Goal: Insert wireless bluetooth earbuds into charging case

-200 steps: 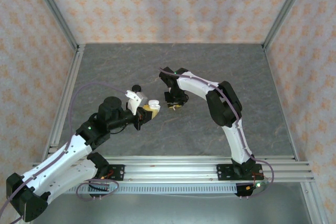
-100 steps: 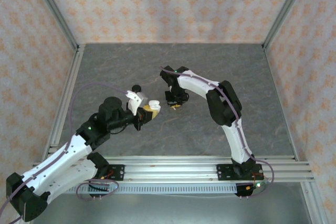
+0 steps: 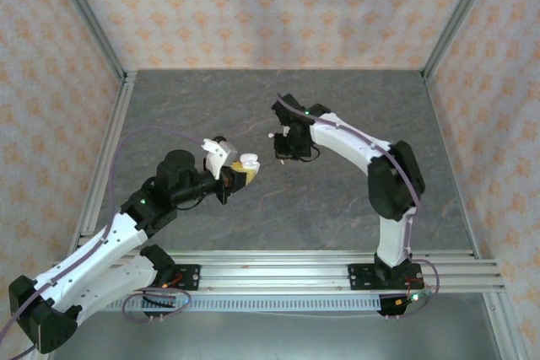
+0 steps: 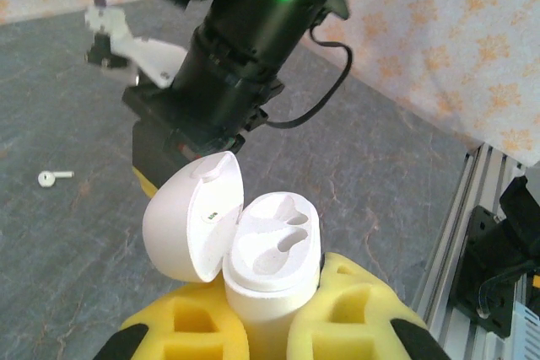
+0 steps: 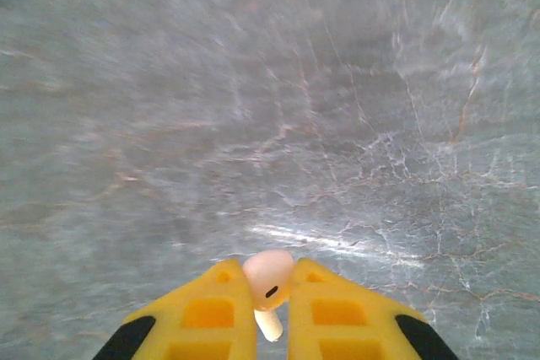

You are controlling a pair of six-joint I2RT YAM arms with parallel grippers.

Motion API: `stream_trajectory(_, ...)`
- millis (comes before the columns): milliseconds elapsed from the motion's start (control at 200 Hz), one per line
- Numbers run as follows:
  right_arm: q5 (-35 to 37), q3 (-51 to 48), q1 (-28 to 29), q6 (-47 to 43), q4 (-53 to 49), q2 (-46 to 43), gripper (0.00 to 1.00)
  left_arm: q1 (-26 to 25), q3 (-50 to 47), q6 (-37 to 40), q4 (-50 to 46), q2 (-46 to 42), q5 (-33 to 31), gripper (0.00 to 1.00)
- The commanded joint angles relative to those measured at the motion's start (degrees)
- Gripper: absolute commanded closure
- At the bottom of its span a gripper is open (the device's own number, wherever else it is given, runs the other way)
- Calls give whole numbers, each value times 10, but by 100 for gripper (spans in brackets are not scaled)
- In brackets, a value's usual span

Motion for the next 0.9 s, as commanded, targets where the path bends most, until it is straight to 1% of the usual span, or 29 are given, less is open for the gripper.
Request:
stream_trajectory(0, 15, -11, -2, 22, 28, -63, 88, -6, 33, 20, 36, 9, -12, 100)
stream_trajectory(145, 26, -8, -2, 34, 50, -127, 88, -6, 64, 37, 50, 28, -30, 100)
stream_trajectory(260, 33, -13, -2, 45, 86, -179, 88, -6, 88, 40, 67, 47, -42, 100)
stream_trajectory(445, 43, -46, -2, 63, 184, -272, 87, -6, 112, 30, 114, 77, -52, 100)
stream_trajectory(570, 32, -71, -1, 69, 257, -325, 87, -7, 124, 30, 136, 94, -58, 100)
stream_trajectory(711, 6, -89, 4, 74, 323, -363, 86, -7, 140, 38, 139, 112, -60, 100)
stream_trajectory(896, -23, -105, 24, 72, 384, -380, 86, -8, 162, 44, 145, 129, -67, 100)
